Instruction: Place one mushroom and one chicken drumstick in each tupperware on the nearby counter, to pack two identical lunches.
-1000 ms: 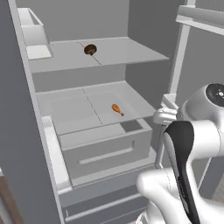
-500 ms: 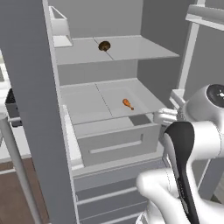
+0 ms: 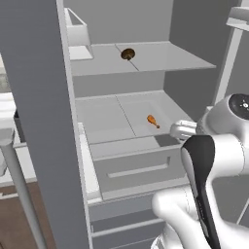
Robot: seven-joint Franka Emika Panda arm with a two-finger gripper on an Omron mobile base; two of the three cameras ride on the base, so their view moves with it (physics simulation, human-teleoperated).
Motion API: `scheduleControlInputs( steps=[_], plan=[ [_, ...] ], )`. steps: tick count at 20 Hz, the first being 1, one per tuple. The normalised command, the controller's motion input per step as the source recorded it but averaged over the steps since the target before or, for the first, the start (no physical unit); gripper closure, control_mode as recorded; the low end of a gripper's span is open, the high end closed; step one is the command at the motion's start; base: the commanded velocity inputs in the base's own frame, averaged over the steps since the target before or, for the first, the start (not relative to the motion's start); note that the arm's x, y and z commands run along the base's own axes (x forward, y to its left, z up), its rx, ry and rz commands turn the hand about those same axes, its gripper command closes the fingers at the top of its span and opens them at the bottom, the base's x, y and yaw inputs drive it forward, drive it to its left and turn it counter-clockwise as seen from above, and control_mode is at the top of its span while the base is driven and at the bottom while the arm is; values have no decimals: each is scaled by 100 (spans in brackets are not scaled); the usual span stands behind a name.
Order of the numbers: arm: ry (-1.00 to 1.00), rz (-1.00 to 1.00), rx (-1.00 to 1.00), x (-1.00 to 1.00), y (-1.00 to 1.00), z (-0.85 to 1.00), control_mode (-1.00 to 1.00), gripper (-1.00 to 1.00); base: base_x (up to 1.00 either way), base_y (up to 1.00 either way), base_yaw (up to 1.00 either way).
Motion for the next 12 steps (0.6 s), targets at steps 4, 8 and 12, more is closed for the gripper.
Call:
scheduleControlInputs(
  steps=[4, 8, 12],
  plan=[
    [0, 0, 0, 0, 0, 0, 100, -100, 96, 21, 5],
    [-2, 22, -1, 91, 2, 44, -100, -100, 0, 0, 0],
    [24, 5, -3, 100, -17, 15, -100, -100, 0, 0, 0]
  ],
)
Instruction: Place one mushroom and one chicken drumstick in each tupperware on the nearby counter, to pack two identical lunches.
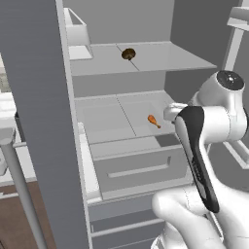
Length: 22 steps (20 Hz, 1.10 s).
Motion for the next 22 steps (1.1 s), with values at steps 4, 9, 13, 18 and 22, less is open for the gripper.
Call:
scheduleControlInputs(
  steps=[4, 9, 13, 18, 22],
  plan=[
    [4, 0, -19, 97, -17, -20, -100, -100, 0, 0, 0],
    [7, 0, -15, 88, -3, -65, -100, -100, 0, 0, 0],
    [1, 4, -6, 73, 1, -85, -100, -100, 0, 0, 0],
    [0, 3, -1, 92, 5, -56, -100, -100, 0, 0, 0],
    [0, 1, 0, 87, -3, -10, -100, -100, 0, 0, 0]
  ],
)
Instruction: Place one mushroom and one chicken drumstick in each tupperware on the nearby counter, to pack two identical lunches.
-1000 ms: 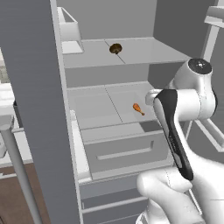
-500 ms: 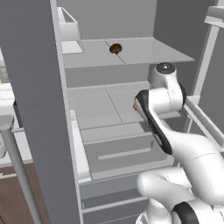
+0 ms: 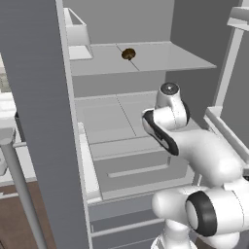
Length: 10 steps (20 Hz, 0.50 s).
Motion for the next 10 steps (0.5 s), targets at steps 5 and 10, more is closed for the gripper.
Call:
scheduleControlInputs(
  steps=[5, 10],
  plan=[
    [1, 3, 1, 51, -15, -7, -100, -100, 0, 0, 0],
    [0, 6, 8, 15, -13, -24, -100, -100, 0, 0, 0]
  ],
)
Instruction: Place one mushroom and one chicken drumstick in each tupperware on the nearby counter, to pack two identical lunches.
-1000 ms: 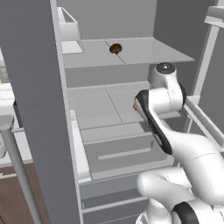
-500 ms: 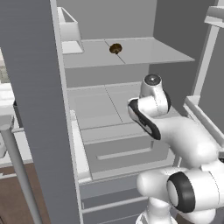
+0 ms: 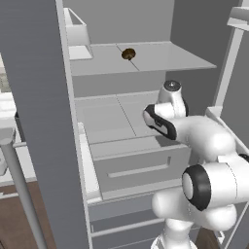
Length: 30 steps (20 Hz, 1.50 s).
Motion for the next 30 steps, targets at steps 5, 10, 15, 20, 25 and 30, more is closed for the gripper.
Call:
scheduleControlInputs(
  steps=[5, 10, 15, 20, 25, 30],
  plan=[
    [0, 6, 8, 21, 0, -44, -100, -100, 0, 0, 0],
    [0, 1, 2, 51, 0, -14, -100, -100, 0, 0, 0],
    [1, 0, 0, 42, 0, -10, -100, -100, 0, 0, 0],
    [0, 0, 0, 24, 0, -25, -100, -100, 0, 0, 0],
    [0, 0, 0, 34, 0, -30, -100, -100, 0, 0, 0],
    [0, 0, 0, 41, 0, -20, -100, -100, 0, 0, 0]
  ],
)
